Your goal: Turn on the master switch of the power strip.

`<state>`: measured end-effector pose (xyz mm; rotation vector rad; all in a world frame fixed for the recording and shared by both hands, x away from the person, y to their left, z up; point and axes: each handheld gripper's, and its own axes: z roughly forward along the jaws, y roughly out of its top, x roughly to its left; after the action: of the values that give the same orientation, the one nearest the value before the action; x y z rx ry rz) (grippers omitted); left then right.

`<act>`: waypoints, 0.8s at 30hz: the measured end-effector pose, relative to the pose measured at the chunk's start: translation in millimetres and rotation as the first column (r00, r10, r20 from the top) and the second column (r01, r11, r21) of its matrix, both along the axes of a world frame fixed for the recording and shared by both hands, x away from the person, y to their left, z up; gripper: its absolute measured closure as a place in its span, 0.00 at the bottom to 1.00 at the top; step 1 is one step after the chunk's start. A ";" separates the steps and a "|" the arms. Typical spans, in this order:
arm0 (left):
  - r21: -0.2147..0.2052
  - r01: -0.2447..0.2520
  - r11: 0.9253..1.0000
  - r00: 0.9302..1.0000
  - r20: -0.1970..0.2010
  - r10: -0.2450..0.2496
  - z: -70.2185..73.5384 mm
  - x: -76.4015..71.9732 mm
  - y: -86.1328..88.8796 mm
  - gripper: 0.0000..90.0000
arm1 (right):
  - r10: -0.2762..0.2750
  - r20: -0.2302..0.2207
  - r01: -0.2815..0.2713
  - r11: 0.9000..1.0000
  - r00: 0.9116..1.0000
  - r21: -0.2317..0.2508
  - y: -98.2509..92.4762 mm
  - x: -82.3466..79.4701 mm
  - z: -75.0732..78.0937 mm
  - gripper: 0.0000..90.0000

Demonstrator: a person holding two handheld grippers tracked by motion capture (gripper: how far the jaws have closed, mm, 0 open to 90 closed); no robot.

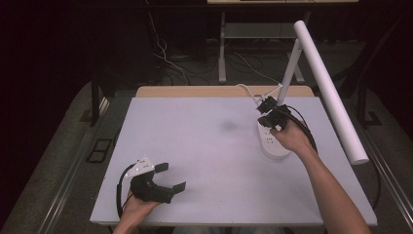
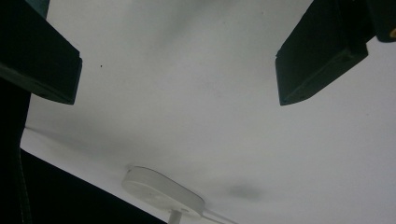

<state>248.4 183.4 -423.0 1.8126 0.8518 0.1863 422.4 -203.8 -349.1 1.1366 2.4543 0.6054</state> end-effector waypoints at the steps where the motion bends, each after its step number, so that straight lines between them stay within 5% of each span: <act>1: 0.000 0.000 1.000 1.000 0.000 0.000 -0.1 0.1 0.1 0.00 | -0.008 -0.002 0.008 1.000 1.000 -0.003 0.0 1.2 -0.8 1.00; 24: 0.002 -0.003 1.000 1.000 0.000 0.003 0.4 0.1 1.4 0.00 | -0.077 -0.025 0.076 0.996 0.997 -0.049 -0.1 25.2 -20.9 0.99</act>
<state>248.5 184.8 -422.6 1.8134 0.8542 0.1889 447.6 -203.9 -370.0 1.2211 2.4215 0.5086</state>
